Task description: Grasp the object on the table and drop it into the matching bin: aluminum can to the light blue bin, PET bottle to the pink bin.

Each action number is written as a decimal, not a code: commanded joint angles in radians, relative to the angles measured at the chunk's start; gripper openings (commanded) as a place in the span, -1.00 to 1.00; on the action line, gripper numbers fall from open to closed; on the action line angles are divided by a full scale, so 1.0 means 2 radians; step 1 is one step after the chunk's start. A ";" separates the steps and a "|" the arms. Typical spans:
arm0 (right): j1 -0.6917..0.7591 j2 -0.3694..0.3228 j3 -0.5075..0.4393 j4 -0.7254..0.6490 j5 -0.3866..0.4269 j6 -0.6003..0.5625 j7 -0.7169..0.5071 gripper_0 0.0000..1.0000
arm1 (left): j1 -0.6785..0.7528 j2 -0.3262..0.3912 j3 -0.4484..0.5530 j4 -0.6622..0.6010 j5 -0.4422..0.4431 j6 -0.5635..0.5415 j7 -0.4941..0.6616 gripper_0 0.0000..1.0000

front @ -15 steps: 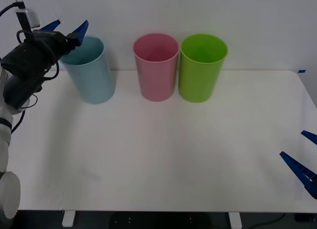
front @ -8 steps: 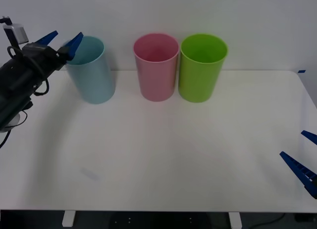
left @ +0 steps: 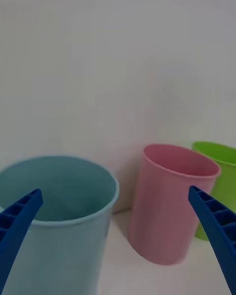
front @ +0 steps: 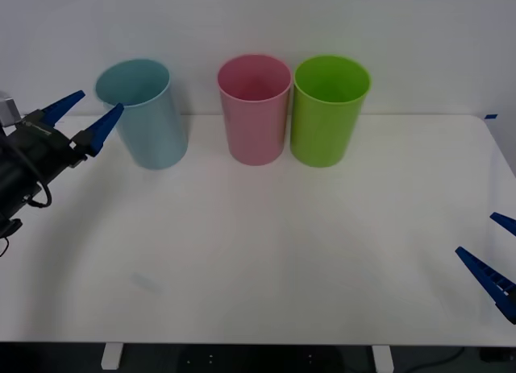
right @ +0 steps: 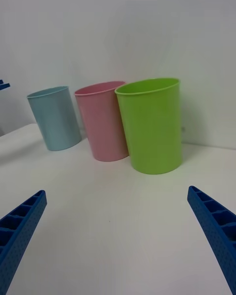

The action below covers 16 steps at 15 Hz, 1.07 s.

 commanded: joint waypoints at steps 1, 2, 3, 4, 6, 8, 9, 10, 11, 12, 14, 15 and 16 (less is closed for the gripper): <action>0.000 0.000 0.000 0.000 0.000 0.000 0.000 1.00 | 0.033 0.012 0.012 -0.014 0.002 -0.037 -0.013 1.00; 0.000 0.000 0.000 0.000 0.000 0.000 0.000 1.00 | 0.045 0.015 0.019 -0.019 0.002 -0.052 -0.018 1.00; 0.000 0.000 0.000 0.000 0.000 0.000 0.000 1.00 | 0.056 0.017 0.024 -0.024 0.001 -0.064 -0.022 1.00; 0.000 0.000 0.000 0.000 0.000 0.000 0.000 1.00 | 0.068 0.018 0.030 -0.029 -0.002 -0.077 -0.026 1.00; 0.000 0.000 0.000 0.000 0.000 0.000 0.000 1.00 | 0.090 0.018 0.043 -0.036 -0.002 -0.106 -0.036 1.00; 0.000 0.000 0.000 0.000 0.000 0.000 0.000 1.00 | 0.112 0.028 0.049 -0.044 -0.002 -0.119 -0.047 1.00; 0.000 0.000 0.000 0.000 0.000 0.000 0.000 1.00 | 0.122 0.035 0.049 -0.045 -0.002 -0.120 -0.066 1.00; 0.000 0.000 0.000 0.000 0.000 0.000 0.000 1.00 | 0.129 0.039 0.049 -0.044 -0.002 -0.121 -0.077 1.00; 0.000 0.000 0.000 0.000 0.000 0.000 0.000 1.00 | 0.137 0.043 0.049 -0.045 -0.001 -0.125 -0.081 1.00; 0.000 0.000 0.000 0.000 0.000 0.000 0.000 1.00 | 0.142 0.045 0.050 -0.045 -0.001 -0.130 -0.084 1.00; 0.000 0.000 0.000 0.000 0.000 0.000 0.000 1.00 | 0.152 0.046 0.062 -0.045 -0.001 -0.152 -0.086 1.00; 0.000 0.000 0.000 0.000 0.000 0.000 0.000 1.00 | 0.159 0.048 0.068 -0.045 -0.001 -0.163 -0.086 1.00; 0.000 0.000 0.000 0.000 0.000 0.000 0.000 1.00 | 0.163 0.049 0.069 -0.046 0.001 -0.166 -0.087 1.00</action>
